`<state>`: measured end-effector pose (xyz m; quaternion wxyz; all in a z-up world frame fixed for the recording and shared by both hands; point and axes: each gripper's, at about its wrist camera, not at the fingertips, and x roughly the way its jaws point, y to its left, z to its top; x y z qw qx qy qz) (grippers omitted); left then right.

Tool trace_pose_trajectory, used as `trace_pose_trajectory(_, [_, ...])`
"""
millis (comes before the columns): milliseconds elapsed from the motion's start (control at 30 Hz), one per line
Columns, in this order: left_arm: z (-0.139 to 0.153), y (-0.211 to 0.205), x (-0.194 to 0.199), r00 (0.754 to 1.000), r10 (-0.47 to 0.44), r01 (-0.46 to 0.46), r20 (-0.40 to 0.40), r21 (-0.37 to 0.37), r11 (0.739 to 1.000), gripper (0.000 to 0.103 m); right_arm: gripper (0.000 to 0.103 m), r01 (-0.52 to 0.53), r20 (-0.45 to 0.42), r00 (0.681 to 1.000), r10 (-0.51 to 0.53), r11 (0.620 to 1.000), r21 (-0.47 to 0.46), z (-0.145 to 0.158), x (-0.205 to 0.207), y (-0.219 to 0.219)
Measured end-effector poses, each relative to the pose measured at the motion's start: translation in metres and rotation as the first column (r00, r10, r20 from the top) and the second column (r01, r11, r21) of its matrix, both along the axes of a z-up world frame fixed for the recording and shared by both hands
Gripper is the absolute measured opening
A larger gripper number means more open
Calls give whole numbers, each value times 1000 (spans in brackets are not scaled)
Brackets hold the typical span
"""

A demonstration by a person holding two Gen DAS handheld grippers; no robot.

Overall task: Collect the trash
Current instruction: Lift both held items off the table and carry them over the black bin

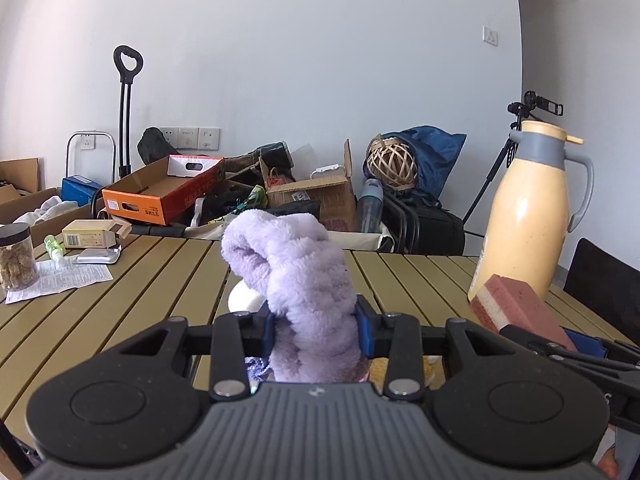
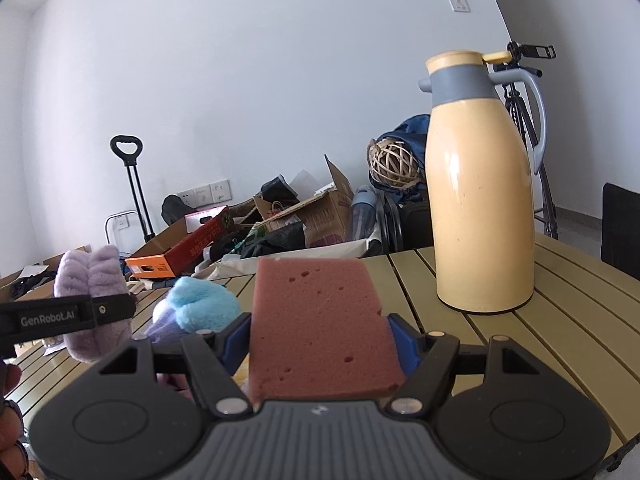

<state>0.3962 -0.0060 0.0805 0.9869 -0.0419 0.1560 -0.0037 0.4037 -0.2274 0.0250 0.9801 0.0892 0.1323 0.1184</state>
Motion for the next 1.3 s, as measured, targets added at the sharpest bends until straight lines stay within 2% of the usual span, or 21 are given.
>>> trace_pose_trajectory(233, [12, 6, -38, 1000, -7, 7, 22, -19, 1000, 39, 70, -25, 45, 999, 27, 999, -28, 11, -34, 15])
trace_pose_trajectory(733, [21, 20, -124, 1000, 13, -13, 8, 0, 1000, 39, 70, -99, 13, 995, 100, 995, -31, 13, -107, 28])
trace_pose_trajectory(1033, [15, 18, -172, 1000, 2, -1, -15, 19, 1000, 39, 70, -123, -20, 992, 123, 991, -50, 9, -154, 30])
trace_pose_trajectory(1300, [-2, 18, -205, 998, -3, 4, -66, 28, 1000, 39, 70, -154, -74, 986, 149, 986, -68, -5, -188, 33])
